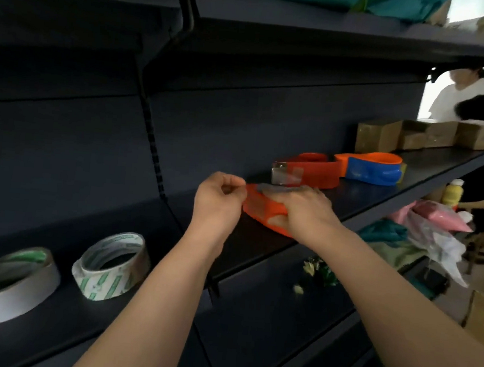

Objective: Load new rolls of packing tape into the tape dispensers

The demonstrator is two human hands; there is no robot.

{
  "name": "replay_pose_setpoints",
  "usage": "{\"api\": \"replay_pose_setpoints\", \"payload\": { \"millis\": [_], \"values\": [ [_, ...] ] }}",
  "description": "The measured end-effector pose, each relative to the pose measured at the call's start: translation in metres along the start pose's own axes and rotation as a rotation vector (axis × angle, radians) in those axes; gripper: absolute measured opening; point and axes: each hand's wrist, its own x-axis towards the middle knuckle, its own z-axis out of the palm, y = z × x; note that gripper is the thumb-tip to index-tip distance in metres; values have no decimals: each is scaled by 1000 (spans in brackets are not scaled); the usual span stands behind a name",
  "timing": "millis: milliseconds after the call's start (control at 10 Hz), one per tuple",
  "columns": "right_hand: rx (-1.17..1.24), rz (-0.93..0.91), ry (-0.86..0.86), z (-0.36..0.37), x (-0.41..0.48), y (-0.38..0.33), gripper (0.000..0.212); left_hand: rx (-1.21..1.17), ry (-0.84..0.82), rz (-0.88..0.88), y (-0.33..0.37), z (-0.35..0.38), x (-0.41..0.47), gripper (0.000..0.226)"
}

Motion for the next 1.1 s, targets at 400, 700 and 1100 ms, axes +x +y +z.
{"api": "replay_pose_setpoints", "payload": {
  "millis": [400, 700, 1100],
  "values": [
    [118, -335, -113, 3, 82, 65, 60, 269, 242, 29, 5, 64, 50, 24],
    [95, -431, -107, 33, 121, 51, 57, 319, 406, -103, -8, 76, 43, 24],
    [472, -558, 97, 27, 71, -2, 27, 379, 655, -149, -9, 26, -22, 24]
  ]
}}
